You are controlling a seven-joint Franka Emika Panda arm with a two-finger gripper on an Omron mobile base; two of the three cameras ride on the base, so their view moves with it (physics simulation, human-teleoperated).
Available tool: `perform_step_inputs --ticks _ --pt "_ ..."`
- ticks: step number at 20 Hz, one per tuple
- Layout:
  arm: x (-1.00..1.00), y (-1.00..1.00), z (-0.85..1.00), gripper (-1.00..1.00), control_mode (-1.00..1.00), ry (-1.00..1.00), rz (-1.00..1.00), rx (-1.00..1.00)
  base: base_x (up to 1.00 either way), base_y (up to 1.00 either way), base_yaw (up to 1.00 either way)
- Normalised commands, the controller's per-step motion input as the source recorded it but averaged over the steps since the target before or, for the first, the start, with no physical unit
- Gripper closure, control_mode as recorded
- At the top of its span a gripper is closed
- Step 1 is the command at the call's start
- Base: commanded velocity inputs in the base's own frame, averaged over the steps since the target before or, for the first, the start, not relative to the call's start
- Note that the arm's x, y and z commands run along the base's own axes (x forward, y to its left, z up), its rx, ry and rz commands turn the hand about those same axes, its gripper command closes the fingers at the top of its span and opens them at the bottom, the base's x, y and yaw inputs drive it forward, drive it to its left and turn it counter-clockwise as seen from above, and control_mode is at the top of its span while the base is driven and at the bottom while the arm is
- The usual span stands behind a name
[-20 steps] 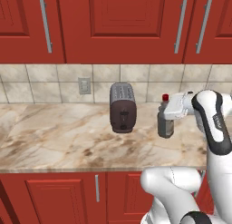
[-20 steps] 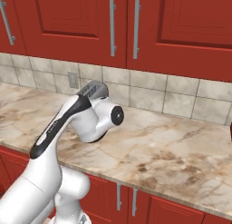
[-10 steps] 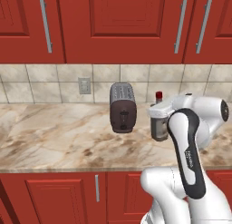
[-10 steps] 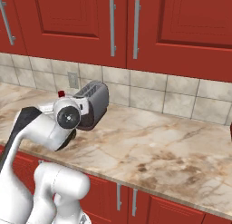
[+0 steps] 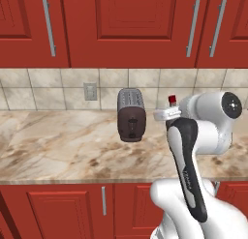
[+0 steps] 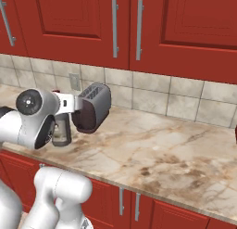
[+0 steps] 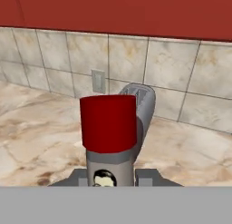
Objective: Place the liquors on the top shelf of the fridge to keep them out of children's reach, and place the sweet potato on lower shelves for easy access.
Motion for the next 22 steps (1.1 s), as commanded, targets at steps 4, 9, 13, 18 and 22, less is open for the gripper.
perform_step_inputs --ticks 4,9,13,18,22 --pt "-0.04 0.00 0.05 1.00 -1.00 0.00 -0.15 -0.10 0.00 0.00 0.00" --pt "-0.17 0.00 0.00 1.00 -1.00 0.00 -0.10 -0.08 0.00 0.00 0.00" --pt "-0.24 -0.02 -0.05 1.00 -1.00 0.00 -0.08 -0.05 0.00 0.00 0.00" --pt "-0.12 -0.08 0.00 1.00 -1.00 0.00 -0.07 -0.01 0.00 0.00 0.00" --pt "-0.06 -0.05 0.00 1.00 -1.00 0.00 -0.07 0.00 0.00 0.00 0.00"
